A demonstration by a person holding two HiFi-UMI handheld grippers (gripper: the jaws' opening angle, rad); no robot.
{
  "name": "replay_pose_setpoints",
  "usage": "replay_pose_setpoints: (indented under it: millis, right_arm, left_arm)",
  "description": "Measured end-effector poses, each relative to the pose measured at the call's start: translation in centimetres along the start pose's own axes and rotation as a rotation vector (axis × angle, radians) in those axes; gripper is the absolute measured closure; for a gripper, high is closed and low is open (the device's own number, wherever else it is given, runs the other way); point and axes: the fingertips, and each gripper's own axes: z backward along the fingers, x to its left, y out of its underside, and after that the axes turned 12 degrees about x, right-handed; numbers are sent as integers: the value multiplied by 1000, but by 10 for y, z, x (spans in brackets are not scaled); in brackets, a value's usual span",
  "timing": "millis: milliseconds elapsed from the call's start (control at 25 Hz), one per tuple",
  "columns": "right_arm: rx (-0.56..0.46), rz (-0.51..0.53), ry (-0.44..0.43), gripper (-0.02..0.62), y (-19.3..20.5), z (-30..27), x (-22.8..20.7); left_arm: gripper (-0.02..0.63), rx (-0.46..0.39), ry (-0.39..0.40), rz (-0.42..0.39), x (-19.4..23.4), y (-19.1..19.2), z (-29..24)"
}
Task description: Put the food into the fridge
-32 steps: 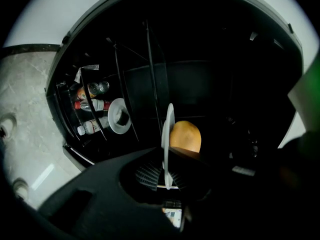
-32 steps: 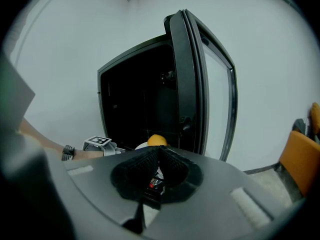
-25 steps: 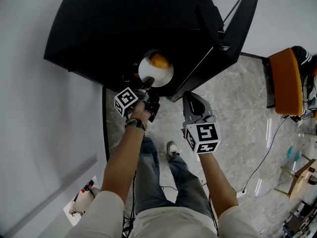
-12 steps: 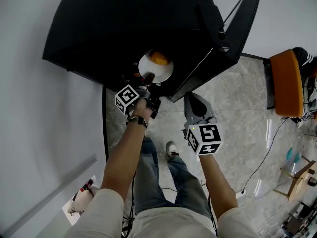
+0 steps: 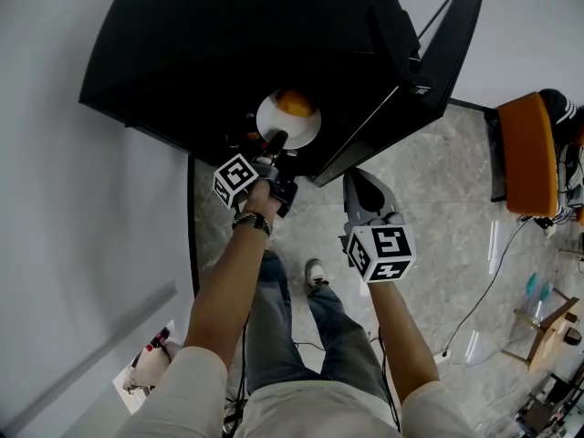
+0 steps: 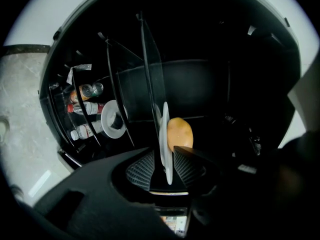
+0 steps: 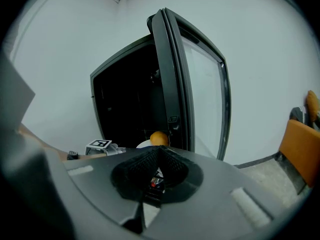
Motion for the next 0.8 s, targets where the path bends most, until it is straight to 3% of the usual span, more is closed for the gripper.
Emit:
replay_pose_setpoints:
  millis: [440, 800]
  right_arm:
    - [-6, -8, -34, 589, -3, 1, 11]
    - [9, -6, -32, 589, 6, 0, 12]
  left_arm:
    - [488, 17, -27, 8, -1, 19, 23]
    - [577, 8, -50, -6, -3, 18, 25]
